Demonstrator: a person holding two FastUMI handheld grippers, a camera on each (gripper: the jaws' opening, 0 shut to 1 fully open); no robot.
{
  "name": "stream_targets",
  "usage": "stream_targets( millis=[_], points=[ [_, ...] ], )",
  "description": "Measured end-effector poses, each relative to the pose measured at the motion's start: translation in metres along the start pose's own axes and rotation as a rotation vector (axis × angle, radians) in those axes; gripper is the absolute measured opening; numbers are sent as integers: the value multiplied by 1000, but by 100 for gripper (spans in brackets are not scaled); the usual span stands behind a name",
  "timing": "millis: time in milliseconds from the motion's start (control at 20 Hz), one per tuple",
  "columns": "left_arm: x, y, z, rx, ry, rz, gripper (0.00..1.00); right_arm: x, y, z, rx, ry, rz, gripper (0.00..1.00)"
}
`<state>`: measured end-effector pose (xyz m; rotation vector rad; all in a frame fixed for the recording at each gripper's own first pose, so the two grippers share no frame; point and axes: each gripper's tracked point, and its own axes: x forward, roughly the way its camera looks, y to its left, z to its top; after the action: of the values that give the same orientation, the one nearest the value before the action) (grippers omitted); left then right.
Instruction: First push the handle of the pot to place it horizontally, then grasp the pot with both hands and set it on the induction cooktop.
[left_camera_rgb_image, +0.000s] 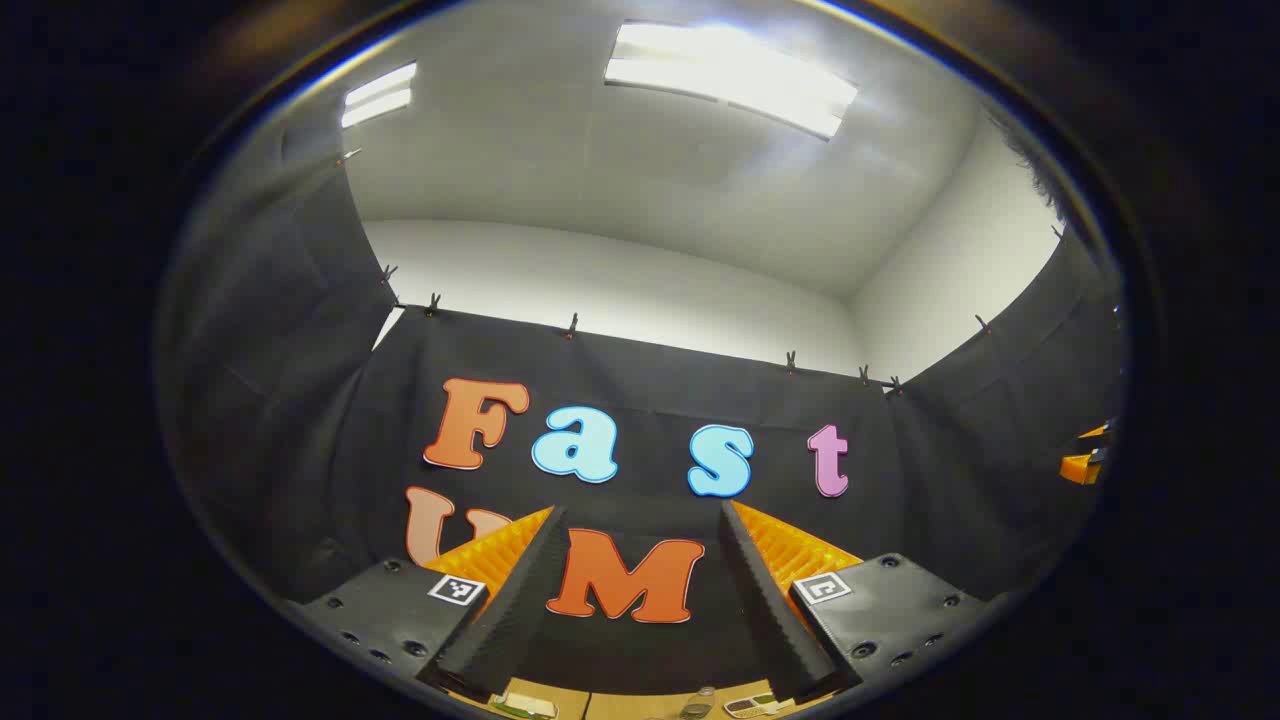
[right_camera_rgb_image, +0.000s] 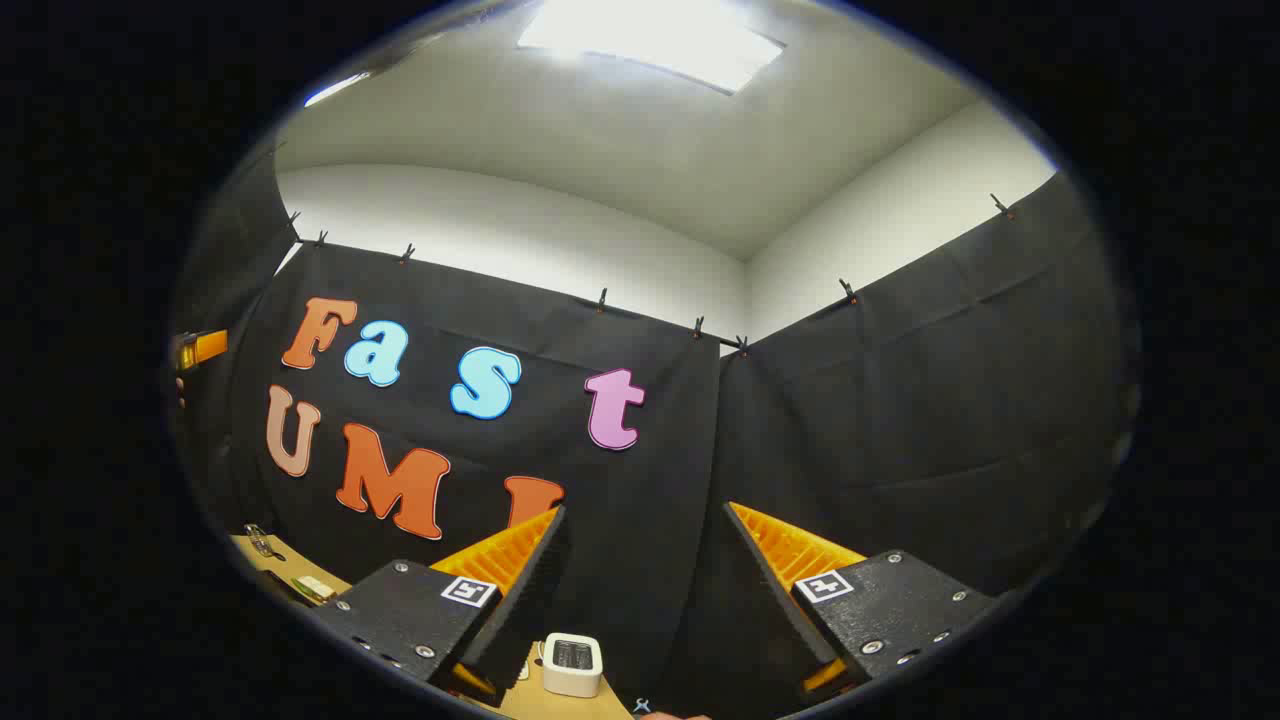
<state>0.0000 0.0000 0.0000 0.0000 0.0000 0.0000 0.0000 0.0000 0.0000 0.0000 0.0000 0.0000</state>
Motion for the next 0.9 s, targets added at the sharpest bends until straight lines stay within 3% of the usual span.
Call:
stream_targets(
  millis=[150, 200, 250, 900],
  points=[
    [0, -3, -5, -3, 10, -10, 96, -2, -4, -3, -7, 1, -11, 93],
    [-1, -3, -7, 2, 16, -10, 96, -3, -5, -3, -9, 3, -13, 97],
    [-1, -3, -8, 9, 20, -9, 96, -3, -6, -4, -10, 4, -16, 93],
    [-4, 11, -19, 21, 45, 22, 96, 2, 4, -7, -11, -3, 4, 93]
  ],
)
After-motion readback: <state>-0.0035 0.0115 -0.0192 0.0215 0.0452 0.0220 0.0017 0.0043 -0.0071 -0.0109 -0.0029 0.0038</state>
